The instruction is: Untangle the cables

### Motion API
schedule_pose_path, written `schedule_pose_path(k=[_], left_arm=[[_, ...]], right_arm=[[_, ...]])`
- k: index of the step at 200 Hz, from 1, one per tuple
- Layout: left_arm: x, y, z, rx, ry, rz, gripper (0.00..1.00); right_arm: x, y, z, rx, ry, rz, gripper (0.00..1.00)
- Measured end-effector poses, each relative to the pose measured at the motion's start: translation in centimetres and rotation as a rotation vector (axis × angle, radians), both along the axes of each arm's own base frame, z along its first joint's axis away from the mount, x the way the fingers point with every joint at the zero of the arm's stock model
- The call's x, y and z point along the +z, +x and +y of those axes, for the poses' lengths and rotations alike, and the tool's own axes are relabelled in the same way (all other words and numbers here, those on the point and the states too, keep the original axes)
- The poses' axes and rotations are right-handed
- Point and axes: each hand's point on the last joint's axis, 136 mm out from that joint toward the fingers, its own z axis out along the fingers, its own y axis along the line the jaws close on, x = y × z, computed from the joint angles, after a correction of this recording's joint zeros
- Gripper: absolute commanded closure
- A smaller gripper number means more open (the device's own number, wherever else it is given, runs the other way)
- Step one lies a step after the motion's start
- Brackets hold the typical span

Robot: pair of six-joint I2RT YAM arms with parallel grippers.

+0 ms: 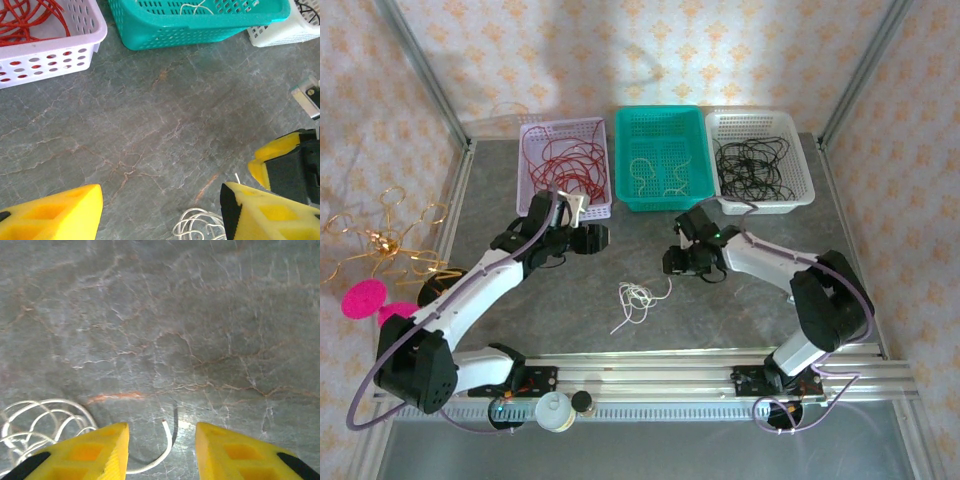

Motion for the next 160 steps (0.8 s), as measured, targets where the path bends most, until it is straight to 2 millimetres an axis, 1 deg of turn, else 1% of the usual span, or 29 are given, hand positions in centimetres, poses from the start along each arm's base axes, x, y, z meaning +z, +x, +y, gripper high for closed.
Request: schedule_pose_path(k=[16,28,52,66,87,127,151,160], left_arm=[[0.0,0.0,0.0,-0.002,0.001,0.0,0.35],[0.1,0.0,0.0,-0.005,0.004,-0.005,0.35],[0.7,-0.2,0.1,-0.011,0.005,-0.029,0.35],[1.3,-0.5,0.2,-0.012,0.0,-0.047,0.35],[1.9,-0.9,0.4,-0.013,-0.002,-0.072,0.35],[2.2,-1.0,0.5,-0.023,0.007,-0.091,0.35],[2.3,-0.9,0.5,-0.03,0.009,-0.098,0.34],[2.5,-0.8,0.3,-0.037,-0.003,-0.11,0.34]], right_arm=[[-0.9,-0.2,0.2,-0.002,-0.042,-0.008,0.58],[-1.8,-0.5,0.7,0.018,-0.077,-0.006,0.58],[-3.5,-1.3,1.3,0.05,-0.151,-0.006,0.62],[-3.4,-1.2,1.4,0.045,-0.177,-0.028,0.67],[-3.7,-1.1,1.1,0.012,-0.223,-0.049,0.75],[-3.7,-0.9,0.2,-0.074,-0.277,-0.065,1.0],[-3.4,-0.6,0.0,-0.11,-0.292,-0.081,1.0],[-2.7,-0.2,0.1,-0.118,-0.29,-0.105,1.0]])
